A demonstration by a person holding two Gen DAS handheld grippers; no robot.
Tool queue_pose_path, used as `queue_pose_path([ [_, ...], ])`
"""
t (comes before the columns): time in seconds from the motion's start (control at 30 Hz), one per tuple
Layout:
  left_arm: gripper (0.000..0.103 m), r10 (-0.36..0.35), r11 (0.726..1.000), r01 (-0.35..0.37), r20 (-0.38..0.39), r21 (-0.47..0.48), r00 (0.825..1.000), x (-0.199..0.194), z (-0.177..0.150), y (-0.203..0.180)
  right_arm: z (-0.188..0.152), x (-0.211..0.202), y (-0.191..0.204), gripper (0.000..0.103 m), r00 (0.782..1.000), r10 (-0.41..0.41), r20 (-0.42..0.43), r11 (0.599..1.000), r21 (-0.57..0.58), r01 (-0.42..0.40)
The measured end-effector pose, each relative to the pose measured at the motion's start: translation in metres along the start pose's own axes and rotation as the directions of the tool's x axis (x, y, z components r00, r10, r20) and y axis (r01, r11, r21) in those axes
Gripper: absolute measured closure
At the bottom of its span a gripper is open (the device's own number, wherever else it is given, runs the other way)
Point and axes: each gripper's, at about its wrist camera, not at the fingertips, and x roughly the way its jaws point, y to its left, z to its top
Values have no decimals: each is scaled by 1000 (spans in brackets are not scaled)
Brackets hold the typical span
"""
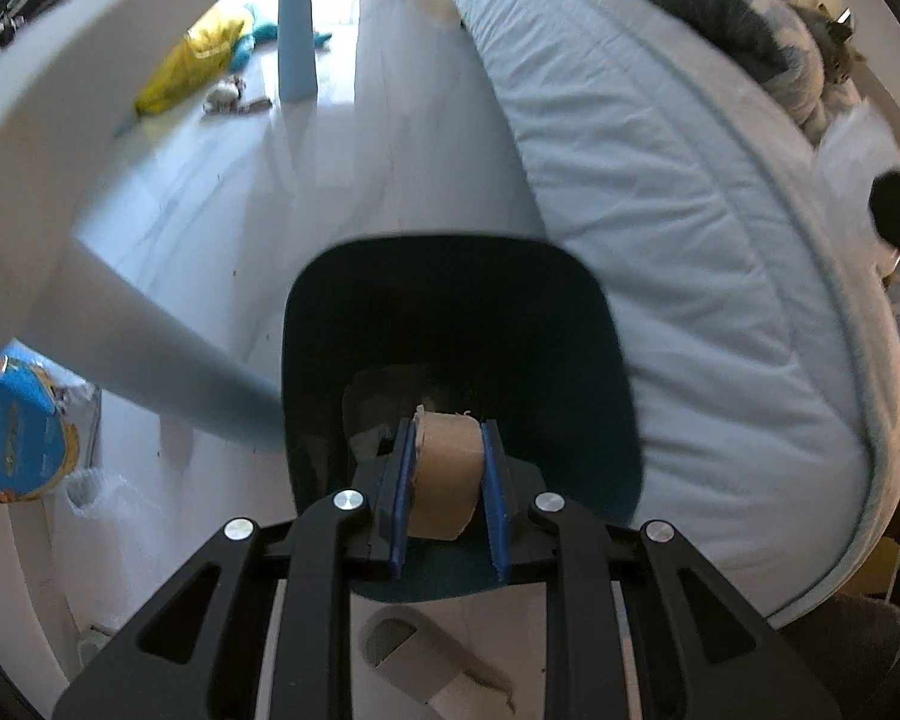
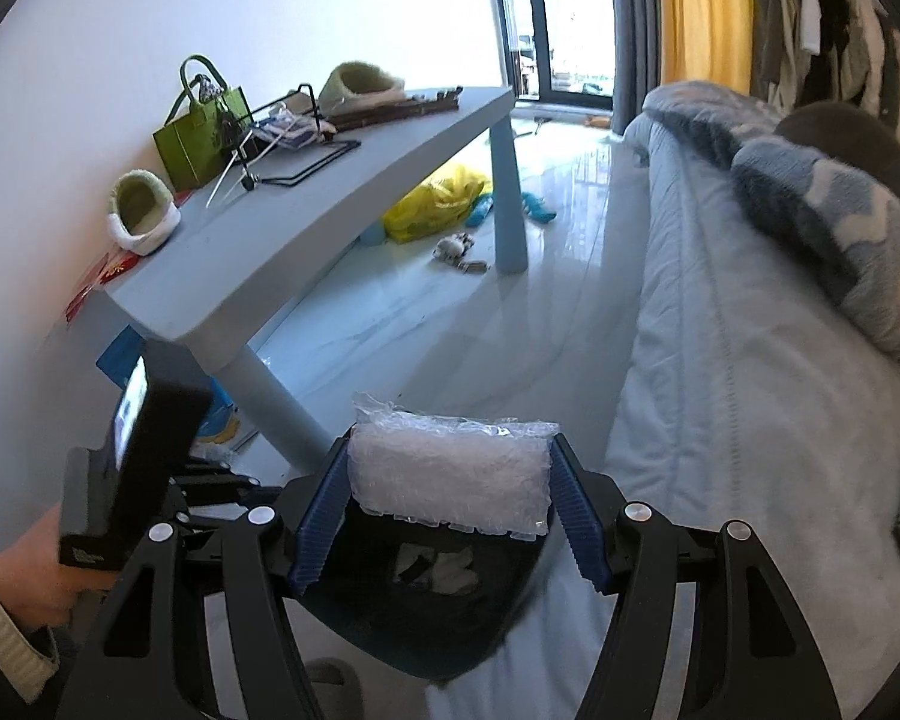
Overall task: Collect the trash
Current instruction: 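Carry the tape roll over the bin and open the left tool while the right tool carries bubble wrap, then lower the bubble wrap into the green bin and open the right tool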
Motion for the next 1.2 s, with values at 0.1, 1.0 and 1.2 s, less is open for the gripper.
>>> queue_pose_path([
  [0.1,79,1,1000,-1,-37,-3,999,10,-6,9,1,12,3,37,1000,11,-27,1000,14,-11],
  [1.0,40,21,999,-28,229,30,973,-64,-3,25,-29,121,6,37,964,0,-266,995,97,27],
  [1.2,42,29,999,-39,305,26,952,-87,-1,24,-39,136,10,37,948,-6,-318,996,85,35],
])
